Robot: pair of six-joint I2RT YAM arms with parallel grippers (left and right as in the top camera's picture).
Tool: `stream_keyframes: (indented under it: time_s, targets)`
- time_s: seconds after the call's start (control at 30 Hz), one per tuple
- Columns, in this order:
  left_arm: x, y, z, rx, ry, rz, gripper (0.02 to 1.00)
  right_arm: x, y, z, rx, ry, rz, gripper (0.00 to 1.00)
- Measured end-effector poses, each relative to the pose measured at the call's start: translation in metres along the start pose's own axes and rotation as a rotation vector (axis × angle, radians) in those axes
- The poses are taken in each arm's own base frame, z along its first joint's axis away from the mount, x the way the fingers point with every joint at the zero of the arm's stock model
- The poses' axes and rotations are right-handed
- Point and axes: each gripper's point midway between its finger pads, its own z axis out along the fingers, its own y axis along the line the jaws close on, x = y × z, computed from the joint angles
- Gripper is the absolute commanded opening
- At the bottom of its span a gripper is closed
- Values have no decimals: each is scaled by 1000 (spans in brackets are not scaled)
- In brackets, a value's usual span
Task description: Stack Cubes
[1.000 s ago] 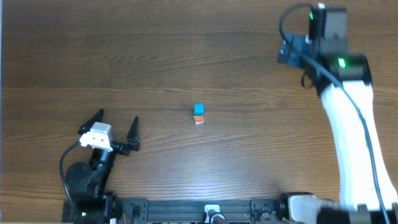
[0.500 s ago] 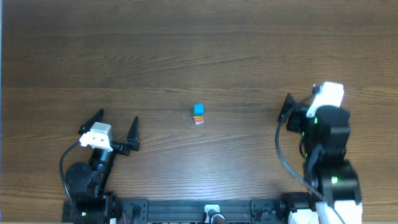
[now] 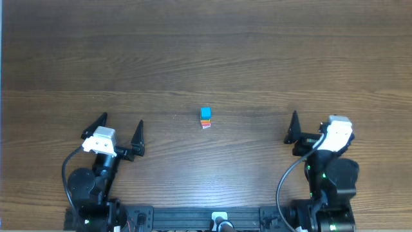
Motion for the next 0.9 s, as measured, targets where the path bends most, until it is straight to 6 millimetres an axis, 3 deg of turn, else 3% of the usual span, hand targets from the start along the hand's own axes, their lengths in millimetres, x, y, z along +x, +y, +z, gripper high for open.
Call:
stream_keyframes:
  time_s: [0.13, 0.4, 0.8, 0.9]
  targets:
    - [0, 0, 0, 0, 0, 0, 998, 1, -6, -2, 21, -31, -22, 993]
    - [0, 0, 0, 0, 0, 0, 998, 10, 2, 1, -32, -102, -29, 991]
    - [0, 0, 0, 0, 0, 0, 1000, 3, 10, 5, -77, -243, -45, 993]
    - [0, 0, 0, 0, 0, 0, 1000, 15, 11, 11, -89, -235, -49, 991]
